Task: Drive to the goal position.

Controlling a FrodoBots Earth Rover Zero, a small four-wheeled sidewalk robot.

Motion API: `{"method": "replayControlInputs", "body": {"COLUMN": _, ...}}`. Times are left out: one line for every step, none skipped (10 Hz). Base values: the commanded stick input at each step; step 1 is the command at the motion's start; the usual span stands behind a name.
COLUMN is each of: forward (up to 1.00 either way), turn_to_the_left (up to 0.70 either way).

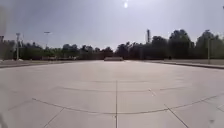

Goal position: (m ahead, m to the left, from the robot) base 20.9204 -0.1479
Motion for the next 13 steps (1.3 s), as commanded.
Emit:
{"method": "replayControlInputs", "body": {"forward": 1.00, "turn_to_the_left": 0.00}}
{"method": "replayControlInputs", "body": {"forward": 1.00, "turn_to_the_left": 0.00}}
{"method": "replayControlInputs", "body": {"forward": 1.00, "turn_to_the_left": 0.00}}
{"method": "replayControlInputs", "body": {"forward": 1.00, "turn_to_the_left": 0.00}}
{"method": "replayControlInputs", "body": {"forward": 1.00, "turn_to_the_left": 0.00}}
{"method": "replayControlInputs", "body": {"forward": 1.00, "turn_to_the_left": 0.00}}
{"method": "replayControlInputs", "body": {"forward": 1.00, "turn_to_the_left": 0.00}}
{"method": "replayControlInputs", "body": {"forward": 1.00, "turn_to_the_left": 0.00}}
{"method": "replayControlInputs", "body": {"forward": 1.00, "turn_to_the_left": 0.00}}
{"method": "replayControlInputs", "body": {"forward": 1.00, "turn_to_the_left": 0.00}}
{"method": "replayControlInputs", "body": {"forward": 1.00, "turn_to_the_left": 0.00}}
{"method": "replayControlInputs", "body": {"forward": 1.00, "turn_to_the_left": 0.00}}
{"method": "replayControlInputs", "body": {"forward": 1.00, "turn_to_the_left": 0.00}}
